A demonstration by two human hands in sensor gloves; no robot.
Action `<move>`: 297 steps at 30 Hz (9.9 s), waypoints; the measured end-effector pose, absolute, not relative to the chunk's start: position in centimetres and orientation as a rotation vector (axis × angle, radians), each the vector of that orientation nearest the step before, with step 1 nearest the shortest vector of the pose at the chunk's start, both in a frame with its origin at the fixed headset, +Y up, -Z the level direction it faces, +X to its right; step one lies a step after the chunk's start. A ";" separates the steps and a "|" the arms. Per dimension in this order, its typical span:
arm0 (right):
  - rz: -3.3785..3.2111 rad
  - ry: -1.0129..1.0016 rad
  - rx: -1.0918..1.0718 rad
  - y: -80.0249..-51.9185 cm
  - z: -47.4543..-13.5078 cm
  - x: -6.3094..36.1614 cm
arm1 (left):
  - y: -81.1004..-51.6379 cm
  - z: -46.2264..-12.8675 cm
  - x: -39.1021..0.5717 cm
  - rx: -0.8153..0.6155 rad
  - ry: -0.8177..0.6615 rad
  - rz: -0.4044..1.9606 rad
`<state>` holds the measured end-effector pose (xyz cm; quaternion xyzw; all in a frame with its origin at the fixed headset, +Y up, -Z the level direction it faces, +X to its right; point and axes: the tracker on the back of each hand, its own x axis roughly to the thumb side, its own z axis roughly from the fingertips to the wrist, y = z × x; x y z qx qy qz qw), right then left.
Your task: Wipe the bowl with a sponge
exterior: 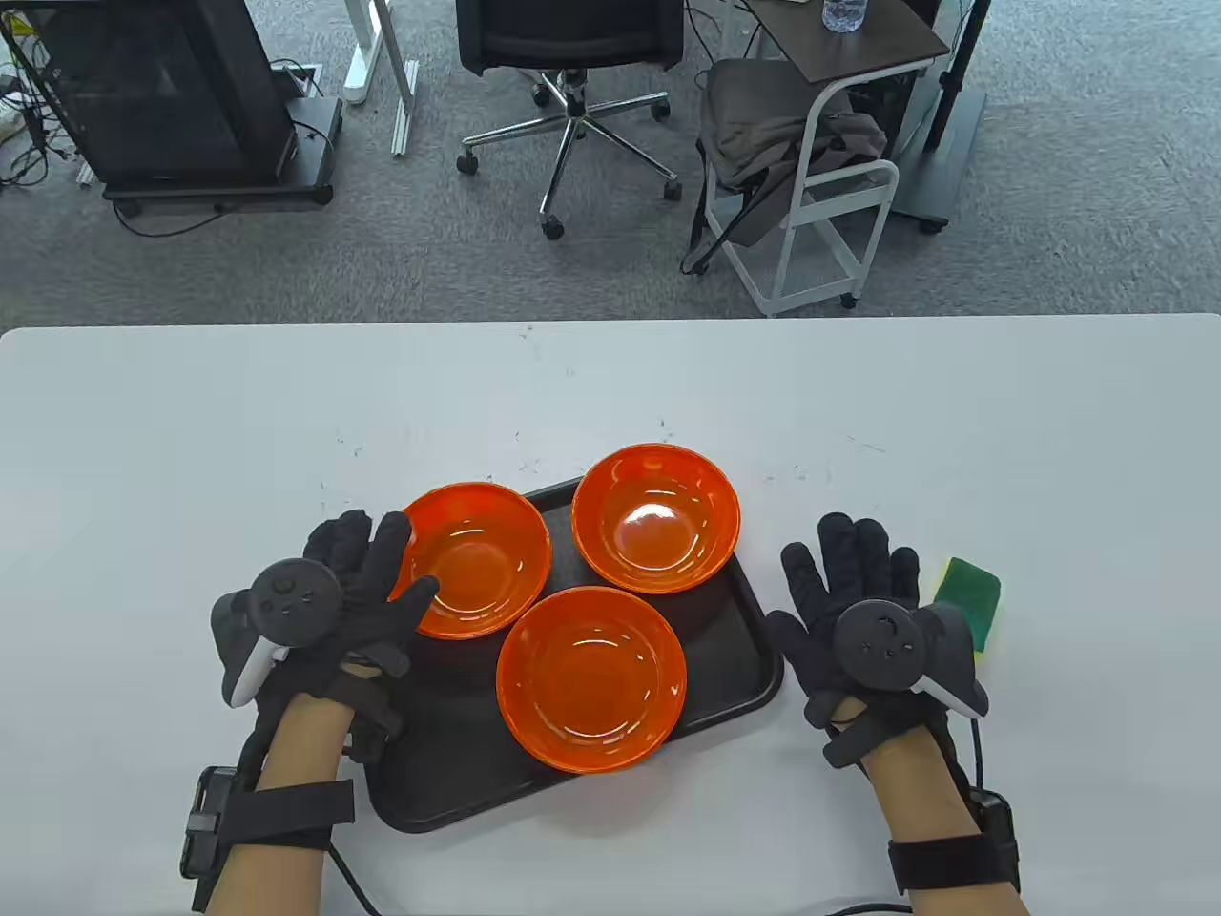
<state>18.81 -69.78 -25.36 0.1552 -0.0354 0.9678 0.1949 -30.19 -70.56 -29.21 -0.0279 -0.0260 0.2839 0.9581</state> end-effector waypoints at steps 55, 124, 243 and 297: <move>2.737 -0.157 0.301 -69.2 -25.5 20.8 | -77.3 -32.0 -32.3 -0.329 0.335 0.883; 2.987 0.124 -0.337 -75.9 -27.9 31.5 | -69.5 -27.7 -28.0 -0.179 -0.081 0.957; 2.690 0.280 1.495 -63.5 -23.9 -6.1 | -68.7 -27.2 -26.8 -0.028 -0.181 0.880; 2.823 0.054 1.458 -63.9 -22.8 -6.5 | -67.1 -26.4 -28.1 0.138 -0.085 0.877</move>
